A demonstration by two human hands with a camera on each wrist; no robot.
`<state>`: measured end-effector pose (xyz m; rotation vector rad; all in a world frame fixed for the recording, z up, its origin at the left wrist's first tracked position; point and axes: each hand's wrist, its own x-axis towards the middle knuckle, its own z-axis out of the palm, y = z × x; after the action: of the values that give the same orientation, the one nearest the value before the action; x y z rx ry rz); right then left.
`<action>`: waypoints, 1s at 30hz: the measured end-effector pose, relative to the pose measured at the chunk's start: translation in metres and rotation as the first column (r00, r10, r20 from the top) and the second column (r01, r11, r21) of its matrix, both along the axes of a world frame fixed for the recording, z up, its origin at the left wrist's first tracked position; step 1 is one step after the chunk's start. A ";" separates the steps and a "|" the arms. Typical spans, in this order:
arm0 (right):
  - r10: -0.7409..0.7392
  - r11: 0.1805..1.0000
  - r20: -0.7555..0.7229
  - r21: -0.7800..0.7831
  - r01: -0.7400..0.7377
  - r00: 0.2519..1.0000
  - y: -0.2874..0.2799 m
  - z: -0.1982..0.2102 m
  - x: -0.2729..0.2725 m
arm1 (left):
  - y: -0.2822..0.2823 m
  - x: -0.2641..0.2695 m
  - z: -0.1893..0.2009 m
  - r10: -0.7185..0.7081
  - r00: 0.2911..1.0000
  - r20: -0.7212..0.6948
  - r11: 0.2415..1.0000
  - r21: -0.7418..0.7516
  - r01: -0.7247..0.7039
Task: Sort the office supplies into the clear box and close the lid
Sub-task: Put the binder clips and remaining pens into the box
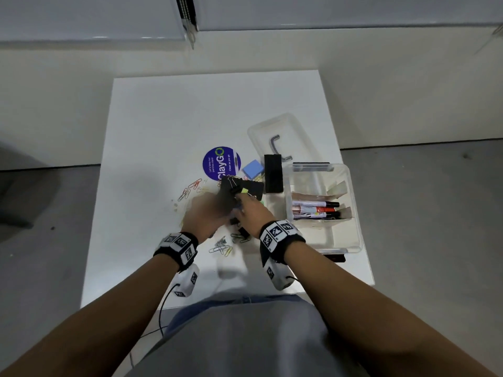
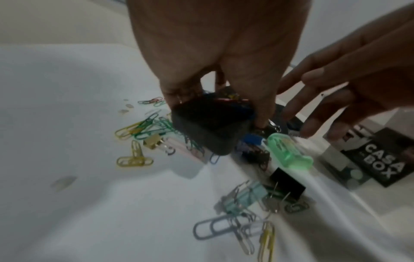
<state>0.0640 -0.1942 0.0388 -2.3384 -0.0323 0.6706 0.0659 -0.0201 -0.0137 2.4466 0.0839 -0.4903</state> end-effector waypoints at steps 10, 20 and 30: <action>-0.343 0.857 -0.374 0.251 0.450 0.862 0.003 0.000 0.020 | -0.003 0.006 0.022 -0.072 0.986 0.152 0.990 -0.110 0.090; -0.456 0.826 -0.216 0.258 0.501 0.863 -0.007 0.012 0.009 | -0.003 0.018 0.009 0.089 0.991 0.101 0.995 0.037 -0.093; -0.262 0.962 0.010 0.088 0.260 0.965 -0.064 0.056 0.022 | -0.048 0.009 0.060 -0.285 0.929 0.235 0.912 -0.231 0.338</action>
<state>0.0863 -0.2584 0.0950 -2.2147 0.2300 0.5026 0.0748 -0.0680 0.0459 2.2310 -0.4390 -0.3648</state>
